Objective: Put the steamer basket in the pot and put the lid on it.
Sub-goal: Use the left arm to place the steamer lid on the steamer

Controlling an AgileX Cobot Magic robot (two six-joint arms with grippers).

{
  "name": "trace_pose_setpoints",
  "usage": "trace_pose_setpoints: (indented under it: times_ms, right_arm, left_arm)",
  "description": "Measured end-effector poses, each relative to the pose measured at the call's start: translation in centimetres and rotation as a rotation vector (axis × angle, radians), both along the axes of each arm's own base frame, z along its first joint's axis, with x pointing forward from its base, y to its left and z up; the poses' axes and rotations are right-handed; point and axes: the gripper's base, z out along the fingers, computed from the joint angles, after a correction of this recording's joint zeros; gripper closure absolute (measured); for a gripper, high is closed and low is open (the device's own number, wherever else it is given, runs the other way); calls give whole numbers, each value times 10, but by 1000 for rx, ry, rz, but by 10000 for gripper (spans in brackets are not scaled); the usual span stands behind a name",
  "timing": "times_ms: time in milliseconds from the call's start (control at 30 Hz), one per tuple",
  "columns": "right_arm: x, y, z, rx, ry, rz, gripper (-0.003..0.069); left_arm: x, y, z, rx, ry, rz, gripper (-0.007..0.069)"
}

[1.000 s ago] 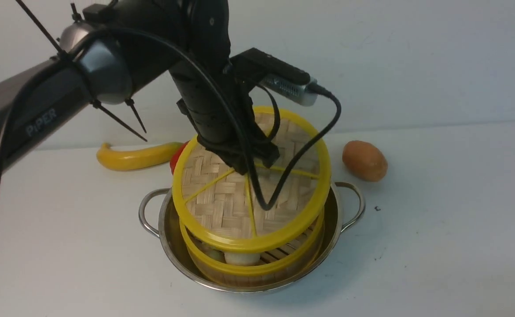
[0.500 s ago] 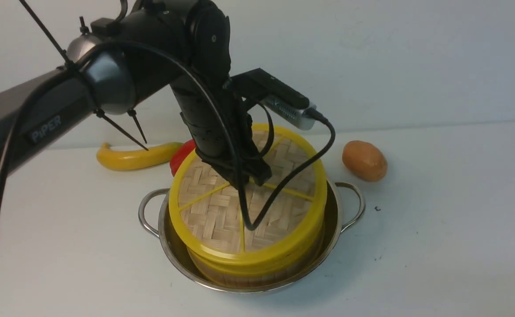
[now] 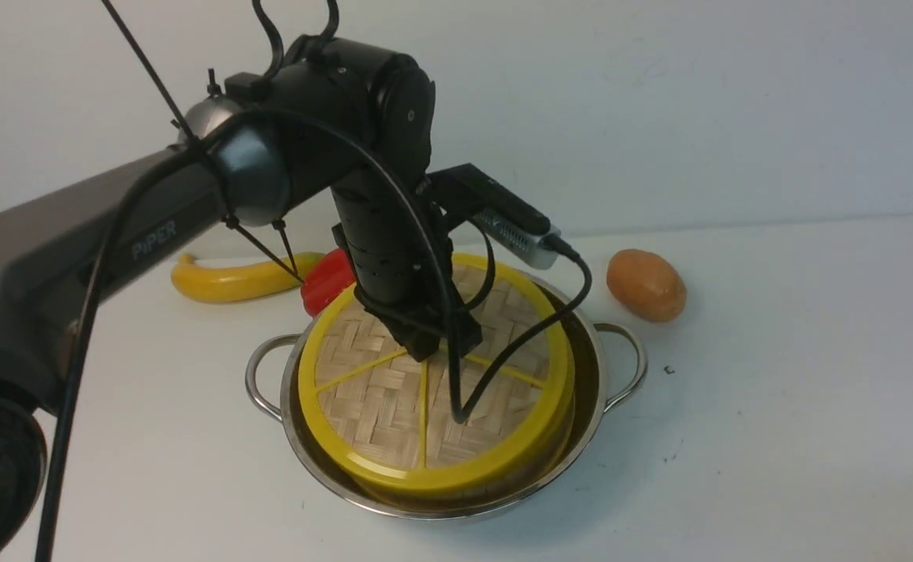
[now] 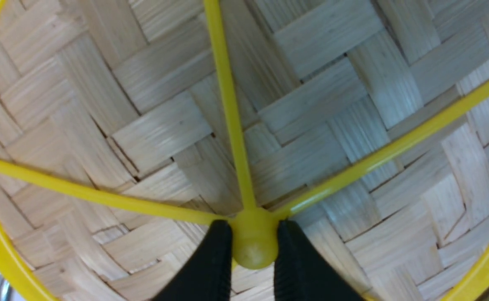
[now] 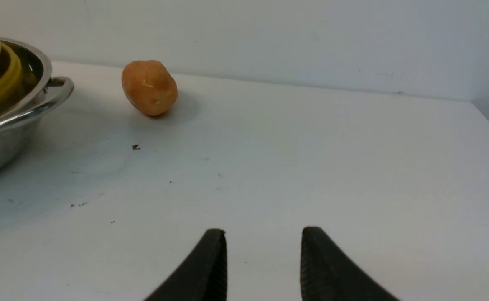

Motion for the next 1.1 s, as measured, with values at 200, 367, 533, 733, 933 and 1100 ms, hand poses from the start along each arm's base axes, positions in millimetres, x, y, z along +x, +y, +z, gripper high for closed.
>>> trace_pose_setpoints:
  times_ms: [200,367,533,733,933,1100]
  right_arm:
    - [0,0,0,0,0,0,419]
    - [0,0,0,0,0,0,418]
    - [0,0,0,0,0,0,418]
    - [0,0,0,0,0,0,418]
    - [0,0,0,0,0,0,418]
    - [0,0,0,-1,0,0,418]
  left_arm:
    - [4,-3,15,-37,-42,1,510]
    - [6,-5,23,-56,-66,2,510]
    - [6,-5,22,-64,-60,23,510]
    - [1,-7,31,-114,-54,53,510]
    - [-9,-1,49,-132,-86,61,510]
    - [-15,3,38,-96,-49,62,510]
